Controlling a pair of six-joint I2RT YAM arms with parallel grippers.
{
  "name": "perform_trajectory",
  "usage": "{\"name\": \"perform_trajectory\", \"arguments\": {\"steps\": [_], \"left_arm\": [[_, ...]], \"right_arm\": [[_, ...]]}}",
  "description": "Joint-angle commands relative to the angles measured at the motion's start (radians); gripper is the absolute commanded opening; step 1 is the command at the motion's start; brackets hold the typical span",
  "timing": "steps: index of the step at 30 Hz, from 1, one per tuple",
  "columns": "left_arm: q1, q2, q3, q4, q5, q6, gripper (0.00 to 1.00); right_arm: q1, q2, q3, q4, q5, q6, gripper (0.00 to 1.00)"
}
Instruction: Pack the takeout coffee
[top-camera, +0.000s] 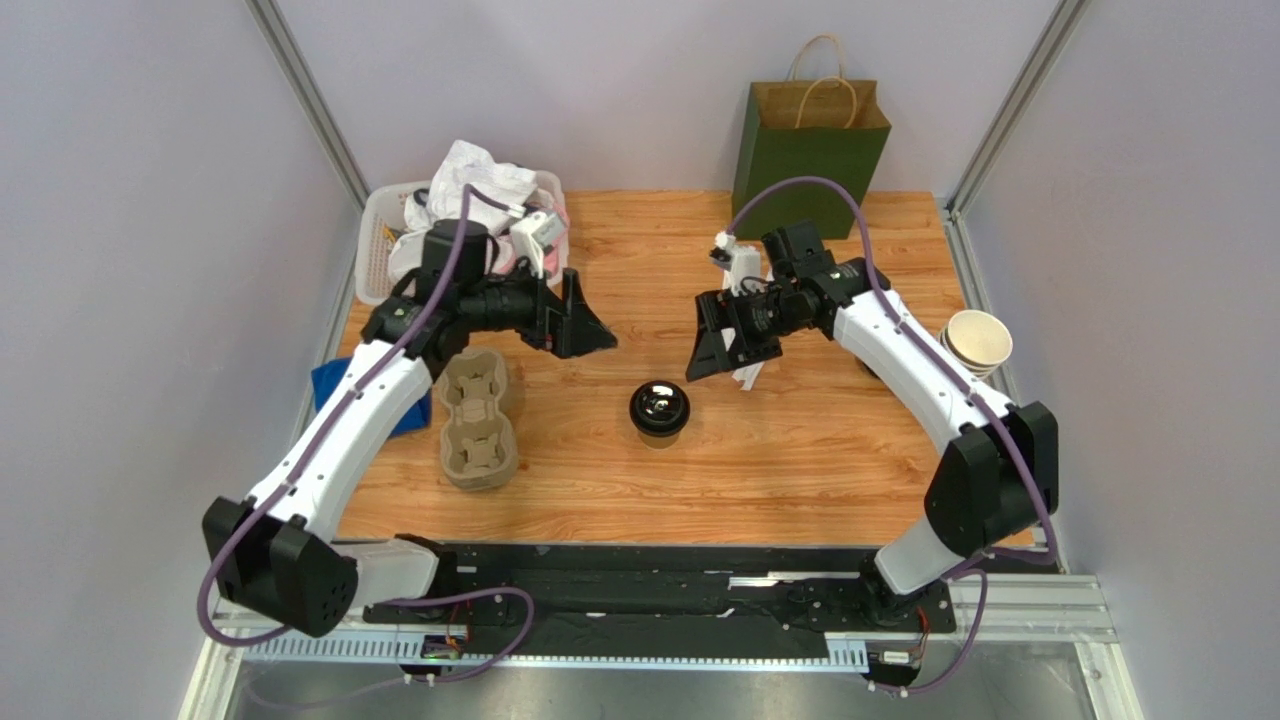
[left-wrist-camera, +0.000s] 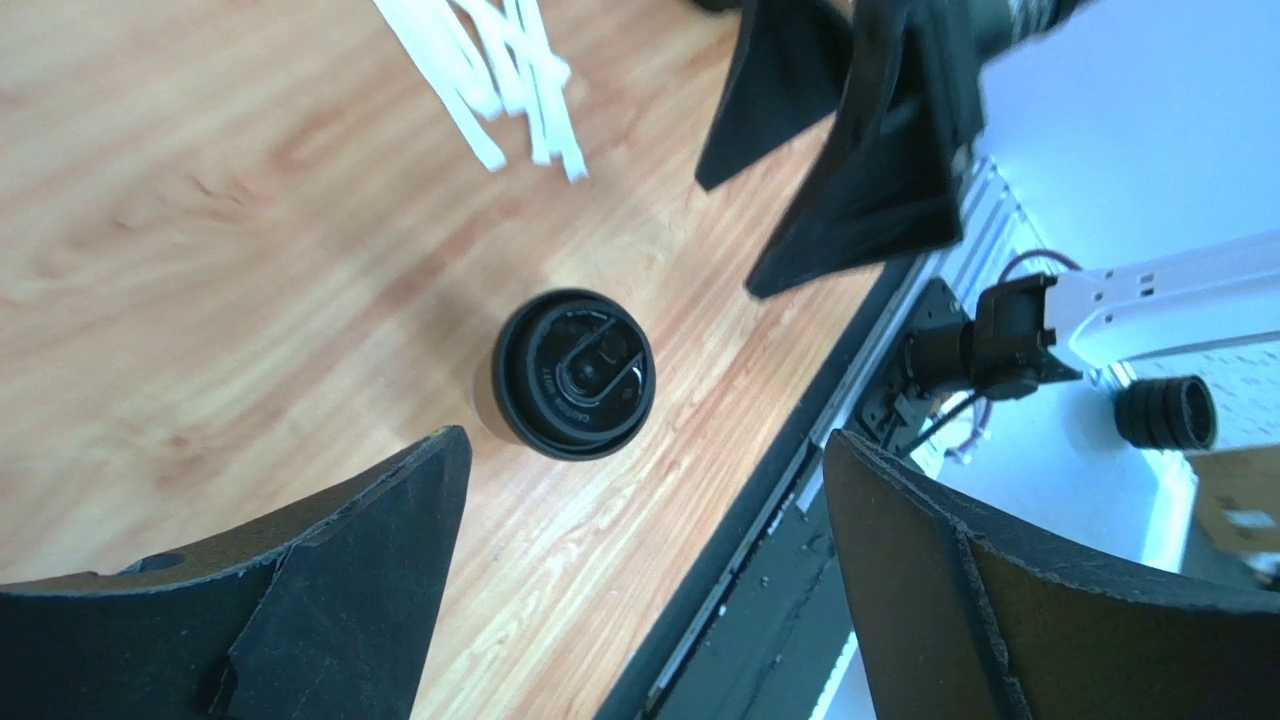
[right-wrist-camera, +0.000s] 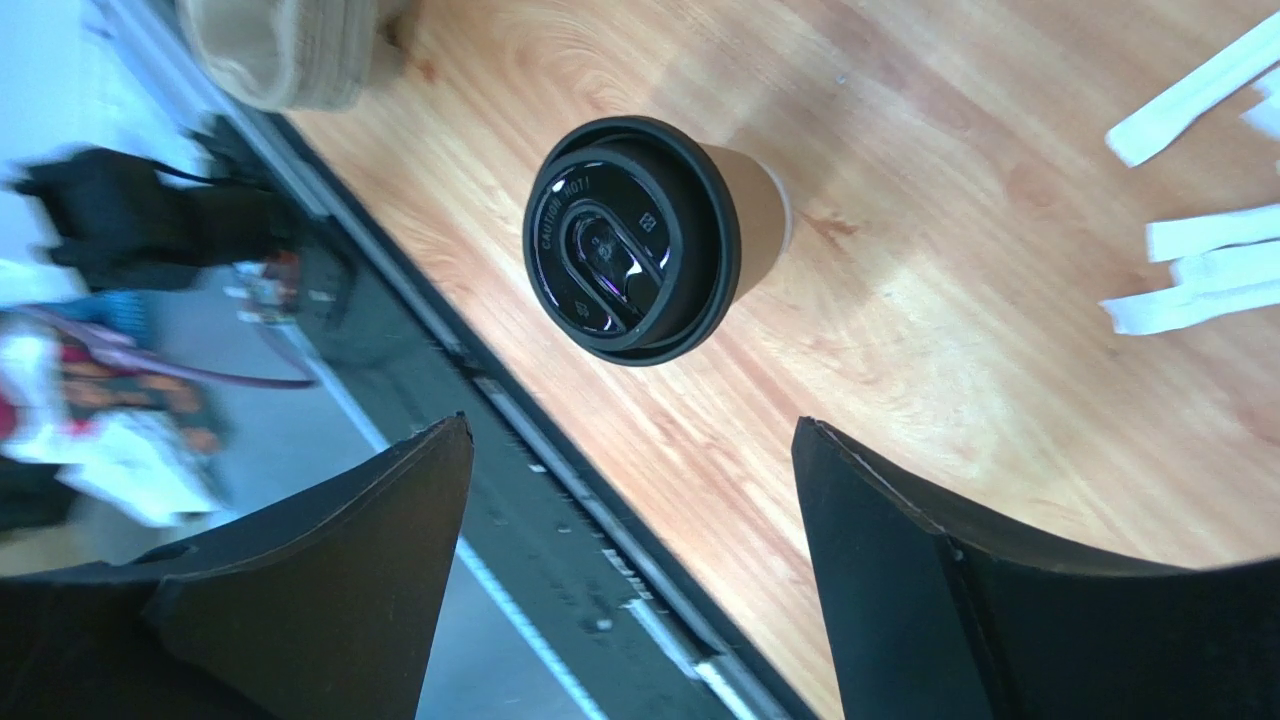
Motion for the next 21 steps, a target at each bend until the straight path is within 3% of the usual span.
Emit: {"name": "perform_trajectory", "arguments": {"steps": [1, 9, 16, 17, 18, 21], "left_arm": [[0.073, -0.083, 0.063, -0.072, 0.030, 0.075, 0.96], [0.251, -0.241, 0.007, -0.048, 0.068, 0.042, 0.96], [0.291, -0.283, -0.026, 0.003, 0.114, -0.018, 0.96], [0.291, -0.286, -0.031, 0.012, 0.117, -0.021, 0.96], [0.292, -0.289, -0.040, 0.020, 0.122, -0.027, 0.96], [0.294, -0.294, -0.049, 0.034, 0.128, -0.040, 0.96]], "right_arm": [[0.146, -0.052, 0.046, -0.032, 0.258, -0.102, 0.83], [0.356, 0.009, 0.098, -0.016, 0.562, -0.153, 0.83], [0.424, 0.120, 0.147, -0.032, 0.616, -0.129, 0.85], [0.425, 0.126, 0.149, -0.032, 0.620, -0.127, 0.87], [0.428, 0.135, 0.156, -0.030, 0.625, -0.127, 0.97], [0.430, 0.157, 0.169, -0.030, 0.625, -0.124, 0.99]]}}
